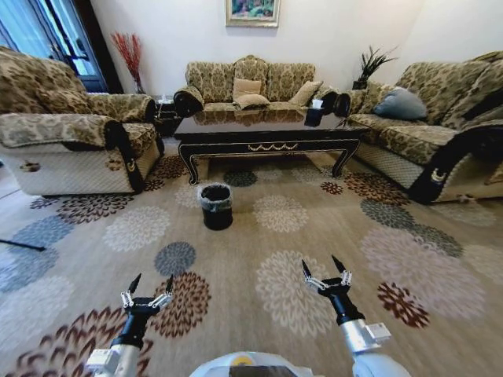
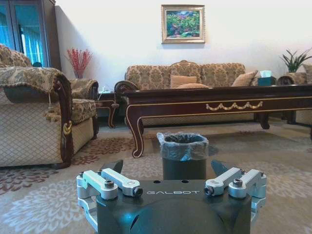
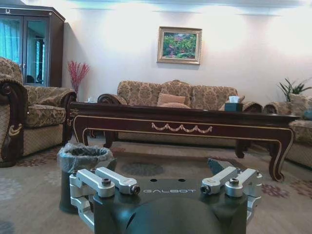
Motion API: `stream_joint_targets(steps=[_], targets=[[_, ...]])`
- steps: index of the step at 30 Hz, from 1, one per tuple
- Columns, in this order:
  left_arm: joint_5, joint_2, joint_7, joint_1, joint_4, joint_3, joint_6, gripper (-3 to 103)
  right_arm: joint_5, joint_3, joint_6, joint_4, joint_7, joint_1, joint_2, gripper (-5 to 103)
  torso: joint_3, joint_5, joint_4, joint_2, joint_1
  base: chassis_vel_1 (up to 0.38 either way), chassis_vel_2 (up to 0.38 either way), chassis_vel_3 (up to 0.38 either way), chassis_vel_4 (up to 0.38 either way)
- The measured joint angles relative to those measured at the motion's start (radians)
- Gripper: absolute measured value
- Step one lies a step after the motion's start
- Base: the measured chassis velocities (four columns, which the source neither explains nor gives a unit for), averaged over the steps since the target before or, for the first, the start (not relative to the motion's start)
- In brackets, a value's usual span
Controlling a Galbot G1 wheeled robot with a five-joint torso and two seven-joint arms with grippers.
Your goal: Move to the front of the table and pick up the trash from the floor, then place it into the trash bin.
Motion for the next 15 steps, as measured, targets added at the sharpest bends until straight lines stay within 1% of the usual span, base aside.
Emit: stream_joint_targets(steps=[2, 5, 15], targets=[[0.000, 0.000, 0.000, 0.000, 0.000, 0.000, 0.000, 100, 0.000, 0.000, 0.000, 0.000, 0.000, 0.000, 0.000, 100, 0.000, 0.0002, -0.0003, 0.000, 0.000, 0.266, -0.287, -0.309, 0.265], [0.000, 0.000, 0.000, 0.000, 0.000, 0.000, 0.000, 100, 0.000, 0.000, 0.000, 0.000, 0.000, 0.000, 0.000, 100, 0.000, -0.0005, -0.0002, 0.000, 0.000, 0.230, -0.235, -0.236, 0.214], [0.000, 0.000, 0.000, 0.000, 0.000, 0.000, 0.000, 100, 0.000, 0.000, 0.000, 0.000, 0.000, 0.000, 0.000, 100, 0.000, -0.0003, -0.0001, 0.000, 0.000, 0.195, -0.195, -0.202, 0.201]])
